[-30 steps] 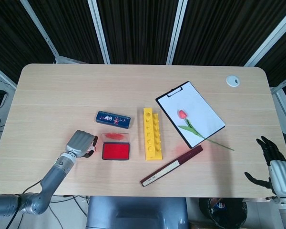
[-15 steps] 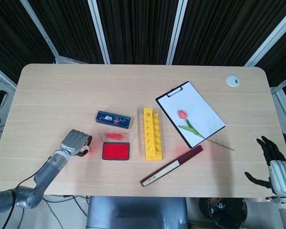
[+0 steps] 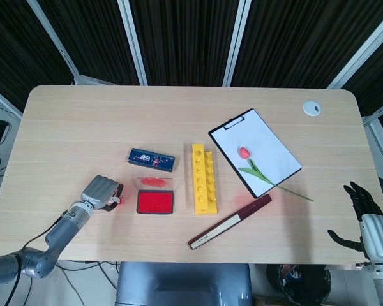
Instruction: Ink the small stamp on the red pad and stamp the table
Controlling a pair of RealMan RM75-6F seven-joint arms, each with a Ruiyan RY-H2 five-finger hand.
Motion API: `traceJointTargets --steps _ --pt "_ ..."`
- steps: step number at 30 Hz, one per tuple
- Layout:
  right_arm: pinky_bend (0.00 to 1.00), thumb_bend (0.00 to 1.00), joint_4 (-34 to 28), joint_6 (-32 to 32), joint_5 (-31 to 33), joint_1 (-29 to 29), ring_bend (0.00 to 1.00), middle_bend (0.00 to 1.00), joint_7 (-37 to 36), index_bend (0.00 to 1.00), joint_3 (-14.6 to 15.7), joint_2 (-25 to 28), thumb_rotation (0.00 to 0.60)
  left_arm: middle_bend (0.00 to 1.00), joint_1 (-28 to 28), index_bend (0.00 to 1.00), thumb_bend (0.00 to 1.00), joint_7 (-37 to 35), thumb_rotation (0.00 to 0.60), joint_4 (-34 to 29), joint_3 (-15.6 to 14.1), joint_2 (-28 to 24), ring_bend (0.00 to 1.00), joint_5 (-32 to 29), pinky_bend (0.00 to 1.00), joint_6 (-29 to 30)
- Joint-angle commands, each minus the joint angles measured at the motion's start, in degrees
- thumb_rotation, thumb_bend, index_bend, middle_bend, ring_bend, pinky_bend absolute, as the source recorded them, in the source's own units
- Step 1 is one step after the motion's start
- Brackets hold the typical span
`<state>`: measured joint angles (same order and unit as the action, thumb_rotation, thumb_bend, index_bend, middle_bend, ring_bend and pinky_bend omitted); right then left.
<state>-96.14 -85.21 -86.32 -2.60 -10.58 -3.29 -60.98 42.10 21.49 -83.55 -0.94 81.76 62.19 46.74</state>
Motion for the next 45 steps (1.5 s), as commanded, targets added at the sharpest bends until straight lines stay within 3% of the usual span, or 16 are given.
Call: traceJointTargets --steps 1,45 --pt "0.19 0.24 -0.02 0.01 -0.02 0.00 0.00 0.00 -0.03 0.00 0.02 0.02 0.600 0.63 -0.08 0.66 0.46 0.06 0.600 0.09 0.02 0.02 0.54 -0.03 0.62 0.06" --pt "0.19 0.24 -0.22 -0.08 -0.32 0.06 0.00 0.00 -0.10 0.00 0.14 0.10 0.600 0.45 -0.08 0.42 0.28 7.50 0.600 -1.63 0.27 -0.19 0.43 -5.70 0.57 1.60"
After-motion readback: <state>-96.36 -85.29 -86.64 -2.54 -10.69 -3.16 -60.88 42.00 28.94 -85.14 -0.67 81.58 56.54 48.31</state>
